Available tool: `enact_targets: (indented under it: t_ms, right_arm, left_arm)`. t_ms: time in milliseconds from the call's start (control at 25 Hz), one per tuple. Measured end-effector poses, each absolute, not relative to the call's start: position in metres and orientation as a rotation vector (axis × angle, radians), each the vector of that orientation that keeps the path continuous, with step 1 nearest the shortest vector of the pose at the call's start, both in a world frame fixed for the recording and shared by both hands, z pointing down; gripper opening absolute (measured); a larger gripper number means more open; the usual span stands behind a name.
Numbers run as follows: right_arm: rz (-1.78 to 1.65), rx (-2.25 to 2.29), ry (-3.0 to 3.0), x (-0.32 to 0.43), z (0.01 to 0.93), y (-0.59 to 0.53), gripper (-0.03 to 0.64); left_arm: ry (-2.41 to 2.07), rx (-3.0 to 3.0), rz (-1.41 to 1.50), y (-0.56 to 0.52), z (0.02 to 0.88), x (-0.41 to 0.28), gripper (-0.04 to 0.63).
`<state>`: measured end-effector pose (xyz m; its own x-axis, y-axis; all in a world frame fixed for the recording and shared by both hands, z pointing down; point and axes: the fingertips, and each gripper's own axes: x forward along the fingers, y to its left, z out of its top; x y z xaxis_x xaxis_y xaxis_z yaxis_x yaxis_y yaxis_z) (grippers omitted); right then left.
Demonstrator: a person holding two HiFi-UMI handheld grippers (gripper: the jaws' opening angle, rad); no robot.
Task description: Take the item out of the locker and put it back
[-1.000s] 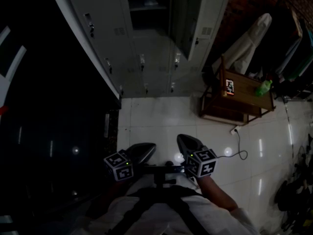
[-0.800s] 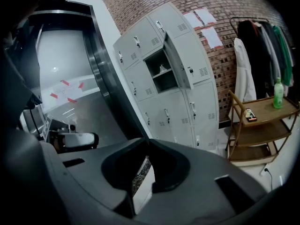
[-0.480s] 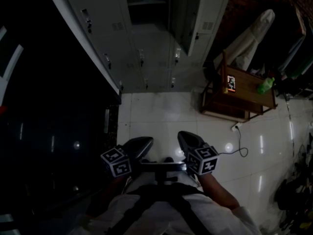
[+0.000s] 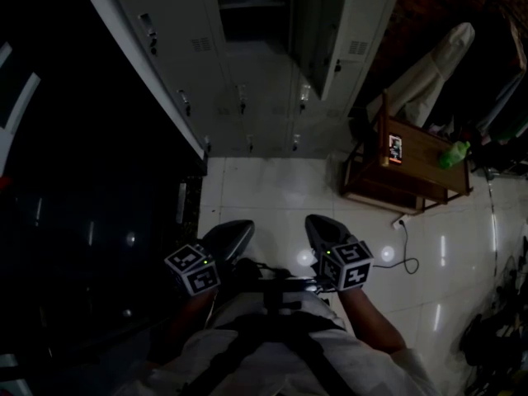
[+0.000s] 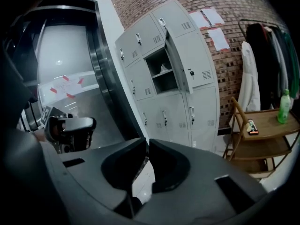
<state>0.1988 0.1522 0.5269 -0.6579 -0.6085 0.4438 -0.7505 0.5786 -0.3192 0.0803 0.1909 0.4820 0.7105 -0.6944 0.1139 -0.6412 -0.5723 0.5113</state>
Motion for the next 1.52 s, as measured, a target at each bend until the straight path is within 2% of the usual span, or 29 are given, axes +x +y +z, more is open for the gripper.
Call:
enact_targets:
  t_ms: [200,480,1040,1520]
  right_arm:
    - [0.582,1.176,-2.553,0.184,0.499,0.101,0.031]
    - [0.45,1.312,-2.609,0.13,0.458,-0.015,0.031]
    - [0.476,1.516,-2.532,0.038,0.415,-0.173,0.031]
    - [0.382,1.53,-2.484,0.007,0.391,-0.249,0.031]
  left_arm:
    - [-1.102,2.43,-0.149,0.144,0.453,0.054,-0.003]
    - [-1.062,2.56,-0.201,0.026,0.409,0.012,-0.003]
    - [-0.895,2.591,-0.14,-0.147,0.385,-0.076,-0.003]
    - [-0.84,2.639,-0.172,-0.212,0.364,-0.079,-0.003]
